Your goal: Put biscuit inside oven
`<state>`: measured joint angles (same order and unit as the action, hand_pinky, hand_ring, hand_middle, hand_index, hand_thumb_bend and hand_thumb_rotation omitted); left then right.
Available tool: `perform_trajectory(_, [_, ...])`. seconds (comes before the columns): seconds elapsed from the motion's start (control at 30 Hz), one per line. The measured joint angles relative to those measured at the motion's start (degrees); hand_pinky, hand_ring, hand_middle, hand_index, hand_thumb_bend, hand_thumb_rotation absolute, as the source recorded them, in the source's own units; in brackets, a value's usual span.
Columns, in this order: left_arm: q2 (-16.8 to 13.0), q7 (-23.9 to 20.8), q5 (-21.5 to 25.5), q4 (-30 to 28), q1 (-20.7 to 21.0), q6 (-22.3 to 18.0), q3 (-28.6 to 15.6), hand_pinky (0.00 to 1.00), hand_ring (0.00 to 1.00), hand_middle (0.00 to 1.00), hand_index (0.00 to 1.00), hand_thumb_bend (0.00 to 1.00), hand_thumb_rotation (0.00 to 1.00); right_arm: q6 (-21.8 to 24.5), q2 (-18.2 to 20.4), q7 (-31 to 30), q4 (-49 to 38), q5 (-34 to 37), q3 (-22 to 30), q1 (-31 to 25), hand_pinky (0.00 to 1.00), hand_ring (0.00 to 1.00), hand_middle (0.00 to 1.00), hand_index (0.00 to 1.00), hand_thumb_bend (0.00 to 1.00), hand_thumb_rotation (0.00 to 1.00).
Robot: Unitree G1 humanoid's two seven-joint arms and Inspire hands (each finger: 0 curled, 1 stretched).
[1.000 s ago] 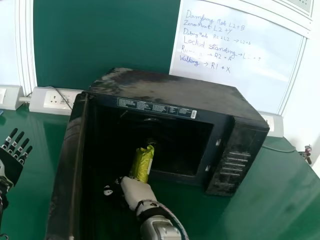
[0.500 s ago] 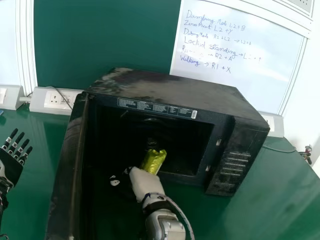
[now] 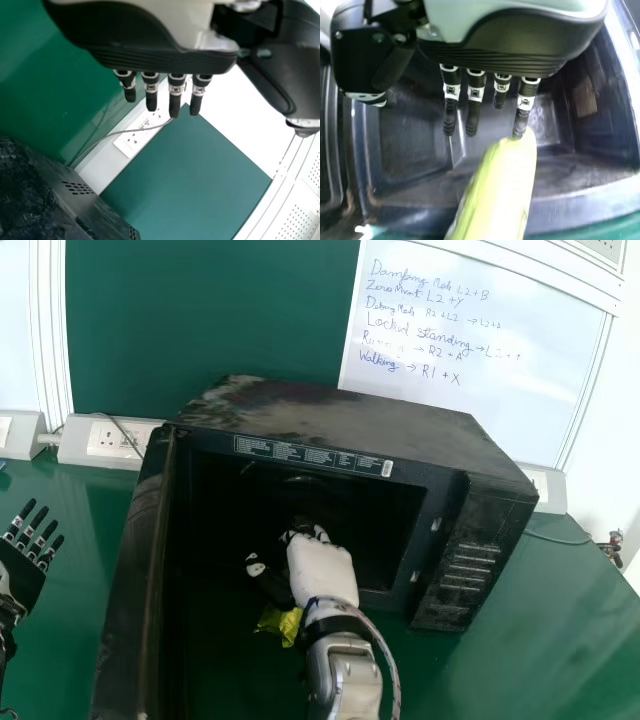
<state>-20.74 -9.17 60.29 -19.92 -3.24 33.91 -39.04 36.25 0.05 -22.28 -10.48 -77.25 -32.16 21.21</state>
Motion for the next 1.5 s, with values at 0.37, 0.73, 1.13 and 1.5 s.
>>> perform_trajectory(0.37, [0.0,0.09,-0.49,-0.11,-0.04,0.0,0.0,1.0,1.0,1.0,0.99,0.49,0.22,-2.12,0.16,-0.59,-1.04,1.49,1.05,0.09,0.69,0.76,0.78,0.75,0.73,0.5])
perform_trajectory(0.73, [0.0,0.95,-0.62,0.35,0.02,-0.08,0.0,1.0,1.0,1.0,1.0,0.54,0.2,-6.45,0.36,1.32,-9.08,3.14,0.93,-4.45,0.68,0.76,0.77,0.76,0.76,0.47])
perform_trajectory(1.13, [0.0,1.92,-0.73,0.76,0.03,-0.36,0.0,1.0,1.0,1.0,1.0,0.55,0.2,-10.62,0.7,4.79,-13.75,4.03,1.3,-6.88,0.33,0.39,0.46,0.6,0.75,0.48])
perform_trajectory(1.5, [0.0,1.96,-0.69,1.09,0.16,-0.36,0.07,1.0,1.0,1.0,1.0,0.59,0.18,-7.78,0.93,-4.78,-25.1,9.12,1.26,-12.92,0.09,0.16,0.25,0.42,0.73,0.41])
